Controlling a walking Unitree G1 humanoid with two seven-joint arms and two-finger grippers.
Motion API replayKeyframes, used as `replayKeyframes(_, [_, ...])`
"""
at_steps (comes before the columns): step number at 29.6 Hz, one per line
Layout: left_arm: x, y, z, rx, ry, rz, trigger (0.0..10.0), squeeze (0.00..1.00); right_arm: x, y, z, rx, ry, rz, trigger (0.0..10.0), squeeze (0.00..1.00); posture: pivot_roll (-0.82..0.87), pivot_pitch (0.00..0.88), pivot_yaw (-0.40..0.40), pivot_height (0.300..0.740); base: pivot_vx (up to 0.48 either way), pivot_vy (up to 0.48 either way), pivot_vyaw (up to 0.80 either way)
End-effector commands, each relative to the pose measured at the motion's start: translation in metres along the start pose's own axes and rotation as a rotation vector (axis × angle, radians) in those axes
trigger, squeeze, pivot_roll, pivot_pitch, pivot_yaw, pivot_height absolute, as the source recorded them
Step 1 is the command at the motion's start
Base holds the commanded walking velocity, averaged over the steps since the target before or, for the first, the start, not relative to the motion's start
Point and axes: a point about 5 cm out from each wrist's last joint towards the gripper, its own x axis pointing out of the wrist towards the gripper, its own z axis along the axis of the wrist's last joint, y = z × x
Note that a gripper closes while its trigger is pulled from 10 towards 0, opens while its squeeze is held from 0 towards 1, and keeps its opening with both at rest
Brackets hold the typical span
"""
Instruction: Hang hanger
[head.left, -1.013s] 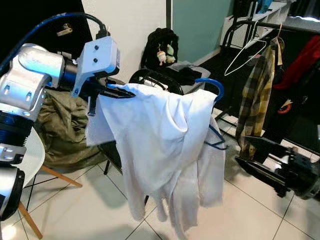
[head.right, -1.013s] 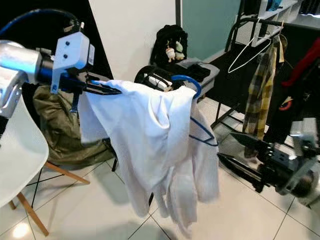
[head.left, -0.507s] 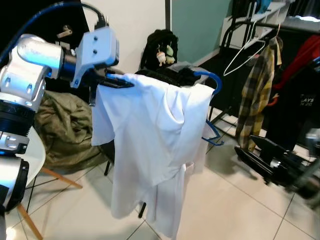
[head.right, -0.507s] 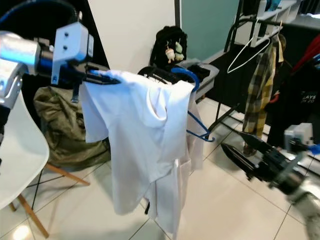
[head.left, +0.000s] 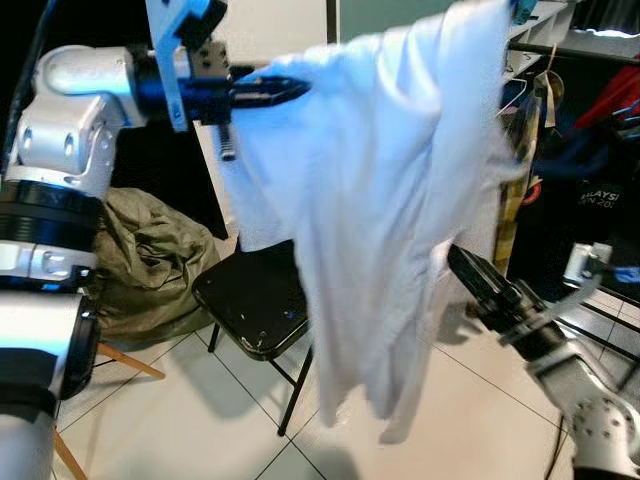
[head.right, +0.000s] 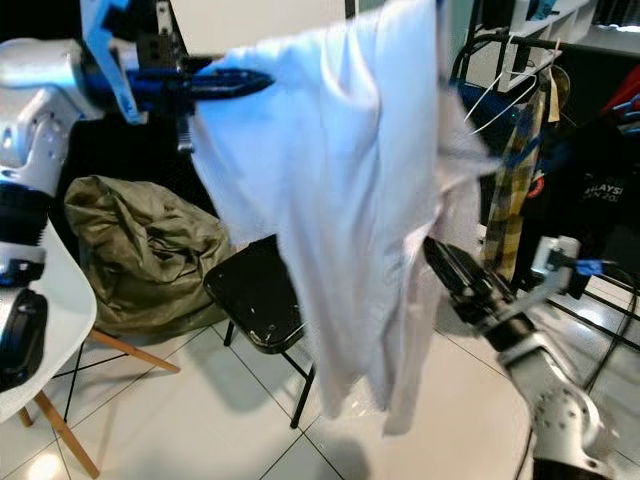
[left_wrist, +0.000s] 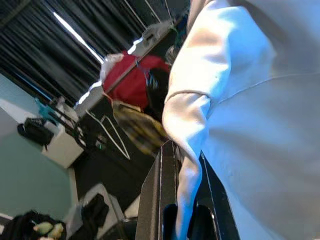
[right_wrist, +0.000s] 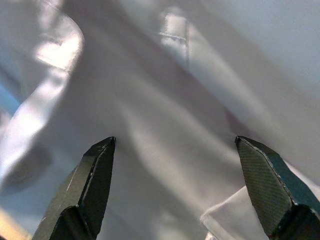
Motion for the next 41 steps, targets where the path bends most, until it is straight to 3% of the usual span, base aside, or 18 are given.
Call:
replayKeyframes(1, [-0.004, 0.006, 0.01, 0.013, -0.046, 0.033, 7.8, 0.0, 0.001, 0.0, 0.002, 0.017, -0.03, 0.001, 10.0, 0.0, -0.06, 0.036, 0.097, 0.74, 0.0, 0.0, 0.0])
replayKeyframes(3, [-0.004, 0.005, 0.01, 0.011, -0.053, 0.024, 7.8, 0.0, 0.004, 0.007, 0.013, 0.053, -0.118, 0.046, 10.0, 0.0, -0.06, 0.036, 0.097, 0.74, 0.0, 0.0, 0.0])
replayKeyframes(7, [-0.003, 0.003, 0.007, 0.007, -0.05, 0.022, 7.7, 0.0, 0.003, 0.018, 0.022, 0.082, -0.169, 0.136, 10.0, 0.0, -0.06, 0.036, 0.097, 0.74, 0.0, 0.0, 0.0])
replayKeyframes(8, [-0.003, 0.003, 0.007, 0.007, -0.05, 0.022, 7.7, 0.0, 0.003, 0.018, 0.022, 0.082, -0.169, 0.136, 10.0, 0.0, -0.06, 0.036, 0.097, 0.74, 0.0, 0.0, 0.0])
replayKeyframes(10, [-0.003, 0.004, 0.006, 0.003, -0.045, 0.032, 7.5, 0.0, -0.007, 0.033, 0.023, 0.081, -0.145, 0.268, 10.0, 0.0, -0.07, 0.038, 0.093, 0.74, 0.0, 0.0, 0.0])
replayKeyframes(12, [-0.003, 0.004, 0.006, 0.003, -0.045, 0.032, 7.5, 0.0, -0.007, 0.033, 0.023, 0.081, -0.145, 0.268, 10.0, 0.0, -0.07, 0.038, 0.093, 0.74, 0.0, 0.0, 0.0])
replayKeyframes(15, [-0.004, 0.004, 0.006, -0.005, -0.047, 0.039, 7.2, 0.0, -0.024, 0.04, 0.022, 0.084, -0.11, 0.356, 10.0, 0.0, -0.07, 0.041, 0.095, 0.74, 0.0, 0.0, 0.0])
replayKeyframes(24, [-0.006, 0.005, 0.006, -0.005, -0.051, 0.029, 7.1, 0.0, -0.031, 0.039, 0.019, 0.1, -0.102, 0.358, 10.0, 0.0, -0.06, 0.042, 0.096, 0.74, 0.0, 0.0, 0.0])
replayKeyframes(28, [-0.009, 0.005, 0.007, -0.006, -0.053, 0.021, 7.0, 0.0, -0.042, 0.031, 0.023, 0.121, -0.135, 0.342, 10.0, 0.0, -0.06, 0.04, 0.096, 0.74, 0.0, 0.0, 0.0])
replayKeyframes(41, [-0.01, 0.001, 0.005, -0.015, -0.06, -0.012, 6.9, 0.0, -0.034, 0.023, 0.031, 0.112, -0.187, 0.291, 10.0, 0.0, -0.07, 0.033, 0.092, 0.74, 0.0, 0.0, 0.0])
